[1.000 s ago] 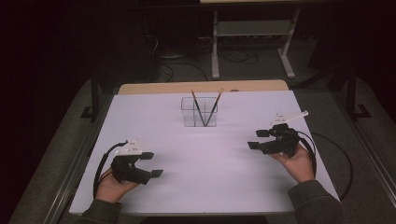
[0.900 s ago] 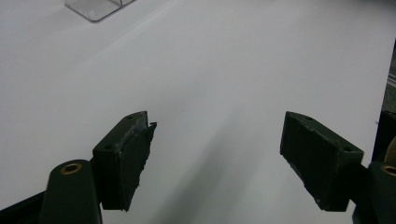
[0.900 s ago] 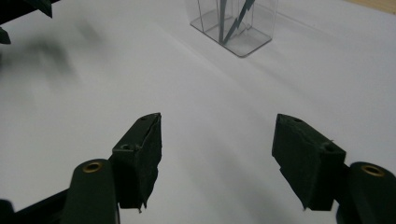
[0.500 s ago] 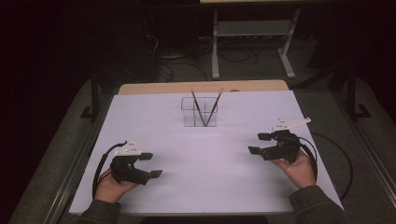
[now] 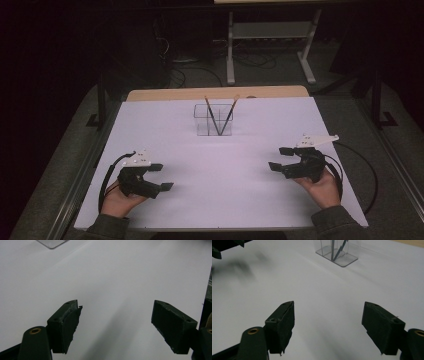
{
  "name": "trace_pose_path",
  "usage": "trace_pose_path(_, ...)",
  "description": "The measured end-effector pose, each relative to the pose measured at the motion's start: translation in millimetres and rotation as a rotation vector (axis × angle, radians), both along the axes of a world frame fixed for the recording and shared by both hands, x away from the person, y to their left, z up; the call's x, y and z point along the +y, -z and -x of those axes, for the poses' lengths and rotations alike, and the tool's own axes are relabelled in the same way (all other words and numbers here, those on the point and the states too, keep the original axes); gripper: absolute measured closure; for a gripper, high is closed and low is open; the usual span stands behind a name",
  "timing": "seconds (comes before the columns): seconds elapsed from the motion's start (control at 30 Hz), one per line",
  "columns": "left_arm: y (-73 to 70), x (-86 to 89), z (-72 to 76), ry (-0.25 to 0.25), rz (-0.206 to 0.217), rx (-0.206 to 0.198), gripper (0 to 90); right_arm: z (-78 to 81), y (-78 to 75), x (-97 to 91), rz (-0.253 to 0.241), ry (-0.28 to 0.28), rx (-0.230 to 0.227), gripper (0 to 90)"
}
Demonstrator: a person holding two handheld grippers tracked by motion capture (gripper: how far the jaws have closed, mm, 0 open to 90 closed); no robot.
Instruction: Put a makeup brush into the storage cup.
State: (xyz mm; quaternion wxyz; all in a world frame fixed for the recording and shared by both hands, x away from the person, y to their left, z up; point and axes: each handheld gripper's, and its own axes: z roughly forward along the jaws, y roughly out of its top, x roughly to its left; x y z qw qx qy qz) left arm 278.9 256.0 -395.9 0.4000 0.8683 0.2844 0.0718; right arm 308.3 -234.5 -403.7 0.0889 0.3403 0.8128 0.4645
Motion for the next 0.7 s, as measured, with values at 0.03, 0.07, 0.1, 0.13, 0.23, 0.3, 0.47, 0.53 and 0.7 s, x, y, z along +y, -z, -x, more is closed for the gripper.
trace_pose_path(0.03,0.3,-0.3,0.1,-0.002,0.001,0.0,21.2,0.7,0.9,-0.3,0.0,0.002,0.003,25.0)
trace_pose_path(0.07,0.4,-0.3,0.1,0.0,-0.001,-0.001,21.1,1.4,1.6,-0.9,0.002,0.001,0.003,25.0)
trace_pose_path(0.1,0.5,-0.4,0.3,-0.002,0.0,0.002,20.9,2.6,2.3,-1.4,-0.001,0.003,0.003,25.0)
trace_pose_path(0.13,0.5,-0.3,0.3,-0.001,0.0,0.002,20.9,3.2,2.9,-2.2,0.0,-0.001,0.0,25.0)
trace_pose_path(0.23,0.7,0.0,0.8,0.001,-0.004,0.003,21.1,6.1,4.8,-4.0,-0.001,0.003,0.002,25.0)
trace_pose_path(0.3,1.0,0.0,0.9,0.0,-0.006,0.005,21.1,8.1,6.2,-5.2,-0.004,0.007,0.006,25.0)
trace_pose_path(0.47,0.9,-0.1,0.8,0.0,-0.003,0.002,20.7,12.4,9.4,-7.8,-0.011,0.005,0.012,24.7)
trace_pose_path(0.53,0.5,-0.9,1.2,-0.001,-0.002,0.002,20.3,14.3,10.1,-8.8,-0.012,0.005,0.019,24.6)
trace_pose_path(0.7,0.9,-1.2,1.4,0.002,-0.004,0.003,19.9,17.1,12.3,-11.1,-0.021,0.007,0.023,24.2)
